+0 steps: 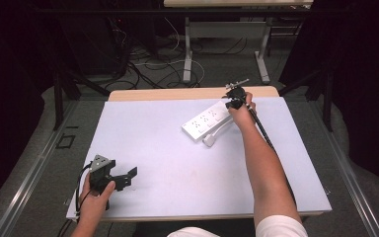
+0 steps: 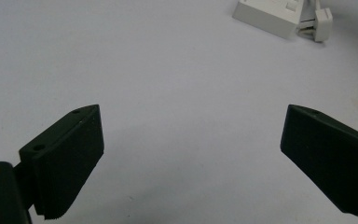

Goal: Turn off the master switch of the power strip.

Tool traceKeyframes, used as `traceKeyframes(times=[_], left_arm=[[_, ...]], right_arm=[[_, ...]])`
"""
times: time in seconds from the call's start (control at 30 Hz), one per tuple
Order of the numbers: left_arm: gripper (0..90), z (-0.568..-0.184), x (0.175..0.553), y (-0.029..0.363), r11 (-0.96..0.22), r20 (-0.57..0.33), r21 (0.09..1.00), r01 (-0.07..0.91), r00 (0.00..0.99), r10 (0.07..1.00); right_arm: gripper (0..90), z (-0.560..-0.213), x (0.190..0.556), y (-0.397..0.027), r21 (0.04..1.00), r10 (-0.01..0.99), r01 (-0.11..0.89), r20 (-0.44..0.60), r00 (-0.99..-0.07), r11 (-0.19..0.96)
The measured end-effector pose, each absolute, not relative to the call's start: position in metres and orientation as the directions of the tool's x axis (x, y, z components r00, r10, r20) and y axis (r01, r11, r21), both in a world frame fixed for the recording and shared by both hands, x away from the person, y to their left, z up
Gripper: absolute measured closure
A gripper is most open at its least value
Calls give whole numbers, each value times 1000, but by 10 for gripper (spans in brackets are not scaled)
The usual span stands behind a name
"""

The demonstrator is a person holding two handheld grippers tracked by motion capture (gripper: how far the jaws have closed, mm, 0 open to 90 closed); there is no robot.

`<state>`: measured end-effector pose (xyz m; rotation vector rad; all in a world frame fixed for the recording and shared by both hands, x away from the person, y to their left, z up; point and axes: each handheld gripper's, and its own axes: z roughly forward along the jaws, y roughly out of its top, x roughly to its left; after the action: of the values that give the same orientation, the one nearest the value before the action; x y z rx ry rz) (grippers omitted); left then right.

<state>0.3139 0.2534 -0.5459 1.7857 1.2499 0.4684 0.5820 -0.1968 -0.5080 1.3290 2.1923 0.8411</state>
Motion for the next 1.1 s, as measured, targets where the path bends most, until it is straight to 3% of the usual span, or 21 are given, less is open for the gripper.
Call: traceKeyframes(times=[1.1], left_arm=[[59, -544, 309, 255, -86, -190, 819, 568, 408, 893]], right_arm=[[900, -530, 590, -199, 684, 914, 654, -46, -404, 323]])
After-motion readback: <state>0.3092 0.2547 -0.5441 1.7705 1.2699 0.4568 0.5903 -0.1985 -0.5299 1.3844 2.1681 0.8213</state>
